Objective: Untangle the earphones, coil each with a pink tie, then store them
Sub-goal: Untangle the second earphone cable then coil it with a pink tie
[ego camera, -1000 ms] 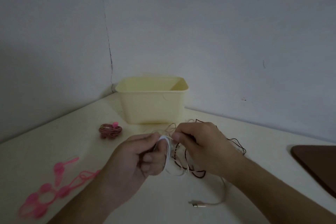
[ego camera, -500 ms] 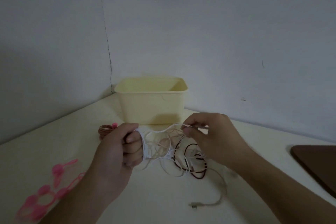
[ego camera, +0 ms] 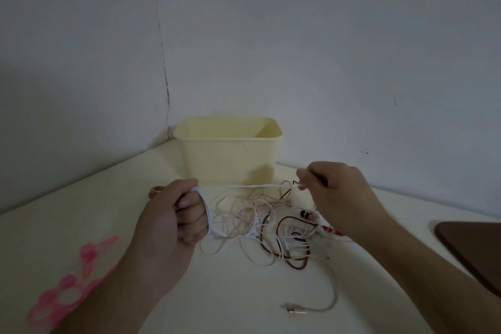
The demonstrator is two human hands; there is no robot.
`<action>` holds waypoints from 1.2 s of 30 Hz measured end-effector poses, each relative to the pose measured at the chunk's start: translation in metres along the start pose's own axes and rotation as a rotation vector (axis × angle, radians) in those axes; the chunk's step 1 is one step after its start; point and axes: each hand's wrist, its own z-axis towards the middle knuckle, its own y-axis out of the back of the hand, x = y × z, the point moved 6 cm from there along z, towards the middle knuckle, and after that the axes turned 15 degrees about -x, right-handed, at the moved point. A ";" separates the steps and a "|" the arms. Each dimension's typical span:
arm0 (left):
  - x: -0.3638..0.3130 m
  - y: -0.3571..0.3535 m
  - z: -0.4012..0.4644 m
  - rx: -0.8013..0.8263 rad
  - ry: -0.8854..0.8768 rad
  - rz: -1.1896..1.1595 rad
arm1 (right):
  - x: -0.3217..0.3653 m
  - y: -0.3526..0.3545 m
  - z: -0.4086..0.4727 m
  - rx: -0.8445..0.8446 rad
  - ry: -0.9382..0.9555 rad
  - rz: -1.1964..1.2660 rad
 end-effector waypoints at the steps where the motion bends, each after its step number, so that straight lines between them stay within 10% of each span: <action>1: 0.002 -0.002 -0.001 0.022 0.007 0.020 | 0.000 0.000 -0.001 -0.007 0.039 -0.165; 4: 0.013 -0.014 -0.005 0.121 -0.044 0.159 | 0.019 -0.009 -0.012 -0.012 0.245 -0.242; 9: 0.025 -0.021 -0.009 0.185 -0.094 0.294 | 0.067 -0.035 -0.052 0.539 0.054 0.481; 17: 0.017 -0.018 -0.008 0.118 -0.086 0.259 | 0.049 -0.034 -0.039 0.483 -0.085 0.479; 23: 0.024 -0.029 -0.027 0.426 0.189 0.005 | 0.051 -0.029 -0.038 0.251 0.038 0.338; 30: 0.005 -0.020 -0.006 0.100 -0.060 -0.215 | 0.072 -0.059 -0.078 0.389 0.290 0.128; 36: 0.015 -0.016 0.002 0.036 -0.363 0.320 | 0.089 -0.048 -0.085 0.395 0.439 0.045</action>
